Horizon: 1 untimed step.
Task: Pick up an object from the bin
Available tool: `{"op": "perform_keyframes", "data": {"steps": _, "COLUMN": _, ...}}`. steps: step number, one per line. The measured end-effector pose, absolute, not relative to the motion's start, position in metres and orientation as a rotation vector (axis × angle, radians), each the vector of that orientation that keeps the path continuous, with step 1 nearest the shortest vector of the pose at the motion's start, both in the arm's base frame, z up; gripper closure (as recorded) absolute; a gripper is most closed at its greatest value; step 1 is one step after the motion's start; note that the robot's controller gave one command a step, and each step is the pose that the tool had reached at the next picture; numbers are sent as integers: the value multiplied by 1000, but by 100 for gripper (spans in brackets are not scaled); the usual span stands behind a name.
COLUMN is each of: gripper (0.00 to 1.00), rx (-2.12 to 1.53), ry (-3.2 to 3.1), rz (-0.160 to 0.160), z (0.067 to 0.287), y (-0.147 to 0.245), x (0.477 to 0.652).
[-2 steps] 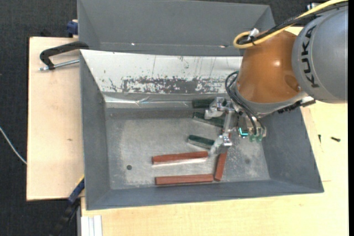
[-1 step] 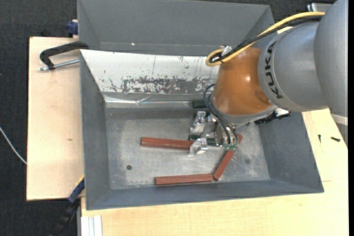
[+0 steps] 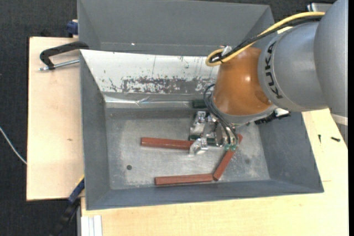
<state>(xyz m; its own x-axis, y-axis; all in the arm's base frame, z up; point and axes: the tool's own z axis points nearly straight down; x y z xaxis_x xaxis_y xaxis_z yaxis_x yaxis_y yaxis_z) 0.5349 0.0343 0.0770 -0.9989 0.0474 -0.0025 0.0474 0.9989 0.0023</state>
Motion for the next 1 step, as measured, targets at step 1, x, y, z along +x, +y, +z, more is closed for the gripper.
{"op": "perform_keyframes", "data": {"steps": 1, "gripper": 100, "rx": 6, "ry": 3131, "rz": 1, "z": 238, "y": 26, "x": 536}}
